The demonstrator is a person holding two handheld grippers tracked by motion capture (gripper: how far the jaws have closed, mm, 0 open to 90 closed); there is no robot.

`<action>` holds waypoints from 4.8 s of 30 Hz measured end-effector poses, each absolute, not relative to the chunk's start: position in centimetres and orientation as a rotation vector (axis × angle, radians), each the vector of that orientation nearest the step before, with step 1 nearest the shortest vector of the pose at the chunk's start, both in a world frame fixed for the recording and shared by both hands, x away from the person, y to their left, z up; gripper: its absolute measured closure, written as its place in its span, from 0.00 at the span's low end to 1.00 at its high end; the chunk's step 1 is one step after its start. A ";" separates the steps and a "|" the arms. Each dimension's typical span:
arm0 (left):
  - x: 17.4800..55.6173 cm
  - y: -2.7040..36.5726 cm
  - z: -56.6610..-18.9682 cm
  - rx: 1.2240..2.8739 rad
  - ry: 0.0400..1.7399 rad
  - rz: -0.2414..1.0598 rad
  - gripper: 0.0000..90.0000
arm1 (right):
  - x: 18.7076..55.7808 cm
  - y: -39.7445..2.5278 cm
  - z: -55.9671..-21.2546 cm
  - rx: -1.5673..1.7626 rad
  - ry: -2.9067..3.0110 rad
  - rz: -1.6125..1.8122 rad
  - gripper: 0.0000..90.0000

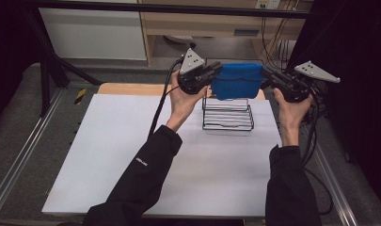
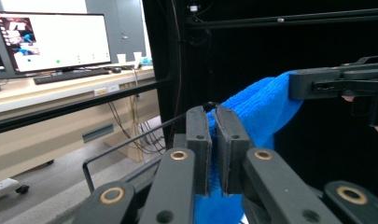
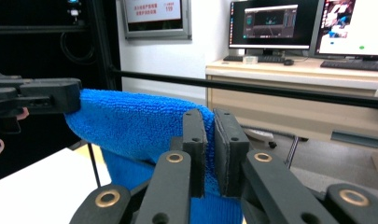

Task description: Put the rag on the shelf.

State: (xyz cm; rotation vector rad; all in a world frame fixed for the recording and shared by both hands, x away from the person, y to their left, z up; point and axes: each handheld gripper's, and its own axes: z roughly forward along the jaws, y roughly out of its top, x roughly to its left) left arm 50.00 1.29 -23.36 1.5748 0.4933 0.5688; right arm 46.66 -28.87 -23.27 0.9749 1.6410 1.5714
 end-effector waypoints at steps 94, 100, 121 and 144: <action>47.7 6.9 -28.2 1.964 0.687 0.401 0.64 | 42.9 -27.2 -27.1 1.059 1.925 1.517 0.38; 46.5 9.7 -29.4 1.995 0.728 0.418 0.47 | 42.1 -26.1 -27.6 1.067 1.961 1.513 0.20; 41.4 19.4 -35.7 1.988 0.852 0.465 0.12 | 39.9 -23.7 -32.4 1.078 2.041 1.524 0.03; 37.3 26.1 -42.8 1.981 0.966 0.430 0.09 | 37.2 -24.0 -41.5 1.141 2.221 1.441 0.01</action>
